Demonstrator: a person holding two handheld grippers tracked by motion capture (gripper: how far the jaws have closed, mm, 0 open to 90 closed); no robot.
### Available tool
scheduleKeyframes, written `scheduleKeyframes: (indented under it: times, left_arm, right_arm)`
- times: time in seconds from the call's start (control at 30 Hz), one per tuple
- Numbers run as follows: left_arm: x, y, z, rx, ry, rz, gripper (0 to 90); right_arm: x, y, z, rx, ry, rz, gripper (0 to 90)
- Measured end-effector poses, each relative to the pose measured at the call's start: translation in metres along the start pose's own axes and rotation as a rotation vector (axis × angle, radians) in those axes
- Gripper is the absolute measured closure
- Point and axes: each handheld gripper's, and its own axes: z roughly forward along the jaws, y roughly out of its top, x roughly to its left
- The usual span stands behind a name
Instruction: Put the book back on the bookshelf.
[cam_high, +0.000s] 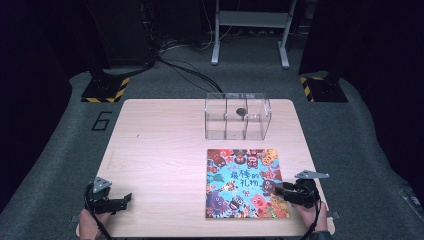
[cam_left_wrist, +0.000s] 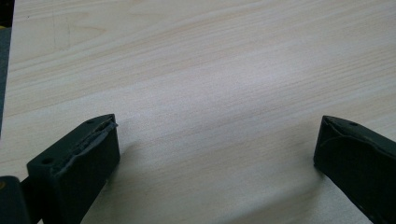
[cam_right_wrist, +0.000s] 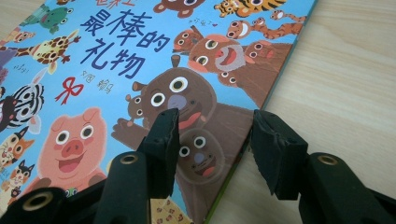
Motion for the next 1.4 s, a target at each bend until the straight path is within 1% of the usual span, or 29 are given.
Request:
scheduleKeyframes:
  times: [0.07, 0.1, 0.23, 0.27, 0.37, 0.43, 0.47, 0.57, 0.6, 0.67, 0.7, 0.73, 0.77, 0.83, 0.87, 0.9, 0.93, 0.97, 1.0, 1.1, 1.13, 1.17, 1.2, 1.23, 1.27, 1.3, 1.33, 1.37, 1.4]
  left_arm:
    - [0.0, 0.0, 0.0, 0.0, 0.0, 0.0, 0.2]
    - [0.0, 0.0, 0.0, 0.0, 0.0, 0.0, 0.2]
    - [0.0, 0.0, 0.0, 0.0, -0.001, 0.001, 0.2]
    - [0.0, 0.0, 0.0, 0.0, -0.001, 0.002, 0.2]
    - [0.0, 0.0, 0.0, 0.0, -0.001, 0.002, 0.2]
    - [0.0, 0.0, 0.0, 0.0, -0.002, 0.001, 0.2]
    - [0.0, 0.0, 0.0, 0.0, -0.001, 0.001, 0.2]
    - [-0.001, 0.0, 0.0, 0.001, -0.002, 0.0, 0.2]
    - [-0.001, 0.0, 0.001, -0.005, 0.0, -0.001, 0.2]
    - [-0.002, 0.001, 0.001, 0.003, 0.001, -0.003, 0.1]
    - [-0.003, 0.002, 0.001, 0.001, 0.002, 0.005, 0.1]
    - [-0.004, 0.002, 0.002, 0.004, 0.003, -0.007, 0.1]
    - [-0.006, 0.004, 0.003, 0.01, 0.012, -0.009, 0.1]
    - [-0.012, 0.01, 0.004, 0.037, 0.048, -0.021, 0.9]
    - [-0.016, 0.012, 0.005, 0.041, 0.051, -0.023, 0.9]
    - [-0.021, 0.015, 0.006, 0.056, 0.04, -0.012, 1.4]
    - [-0.026, 0.018, 0.008, 0.051, 0.03, -0.011, 1.4]
    - [-0.037, 0.025, 0.011, 0.046, -0.008, -0.008, 1.0]
    - [-0.037, 0.025, 0.011, 0.046, -0.008, -0.008, 0.9]
    - [-0.054, 0.036, 0.018, 0.039, -0.059, 0.01, 0.5]
    - [-0.065, 0.042, 0.023, 0.041, -0.085, 0.031, 0.3]
    - [-0.065, 0.042, 0.023, 0.041, -0.085, 0.031, 0.1]
    - [-0.068, 0.045, 0.025, 0.079, -0.108, 0.078, 0.1]
    - [-0.073, 0.047, 0.027, 0.087, -0.12, 0.086, 0.0]
    - [-0.077, 0.049, 0.03, 0.084, -0.124, 0.1, 0.0]
    - [-0.082, 0.051, 0.033, 0.084, -0.14, 0.102, 0.0]
    - [-0.085, 0.053, 0.035, 0.086, -0.149, 0.11, 0.1]
    - [-0.089, 0.055, 0.037, 0.075, -0.142, 0.115, 0.1]
    - [-0.092, 0.056, 0.039, 0.075, -0.154, 0.116, 0.0]
  right_arm:
    - [0.002, 0.001, 0.001, 0.001, 0.005, 0.006, 52.1]
    - [0.002, 0.002, 0.003, -0.006, 0.009, -0.011, 52.1]
    - [0.008, 0.005, 0.009, -0.011, 0.02, -0.02, 52.1]
    - [0.011, 0.006, 0.01, -0.007, 0.023, -0.036, 52.1]
    - [0.015, 0.007, 0.014, -0.015, 0.033, -0.051, 52.4]
    - [0.018, 0.007, 0.015, -0.014, 0.033, -0.045, 52.4]
    - [0.019, 0.007, 0.017, -0.024, 0.035, -0.051, 52.6]
    - [0.024, 0.009, 0.021, -0.014, 0.052, -0.062, 52.7]
    - [0.026, 0.009, 0.022, -0.019, 0.048, -0.066, 52.8]
    - [0.027, 0.01, 0.022, -0.011, 0.057, -0.066, 52.8]
    - [0.029, 0.01, 0.024, -0.023, 0.058, -0.07, 52.8]
    - [0.031, 0.01, 0.026, -0.024, 0.064, -0.077, 52.8]
    - [0.033, 0.011, 0.026, -0.012, 0.07, -0.082, 52.8]
    - [0.035, 0.01, 0.027, -0.019, 0.074, -0.086, 52.9]
    - [0.035, 0.01, 0.027, -0.019, 0.074, -0.086, 52.9]
    - [0.038, 0.011, 0.028, -0.013, 0.079, -0.095, 52.9]
    - [0.038, 0.011, 0.028, -0.013, 0.079, -0.095, 52.9]
    - [0.04, 0.012, 0.029, 0.0, 0.085, -0.106, 52.9]
    - [0.04, 0.012, 0.029, 0.0, 0.085, -0.106, 52.9]
    - [0.045, 0.013, 0.029, 0.005, 0.07, -0.132, 53.0]
    - [0.046, 0.014, 0.029, 0.007, 0.066, -0.135, 53.0]
    - [0.046, 0.014, 0.029, 0.007, 0.066, -0.135, 53.0]
    - [0.048, 0.013, 0.03, 0.001, 0.07, -0.123, 53.1]
    - [0.048, 0.013, 0.03, 0.012, 0.076, -0.129, 53.1]
    - [0.049, 0.013, 0.03, 0.005, 0.077, -0.134, 53.2]
    - [0.05, 0.014, 0.031, 0.007, 0.076, -0.133, 53.3]
    - [0.051, 0.015, 0.031, 0.022, 0.085, -0.142, 53.4]
    - [0.051, 0.015, 0.031, 0.022, 0.085, -0.142, 53.4]
    - [0.052, 0.015, 0.032, 0.018, 0.091, -0.139, 53.6]
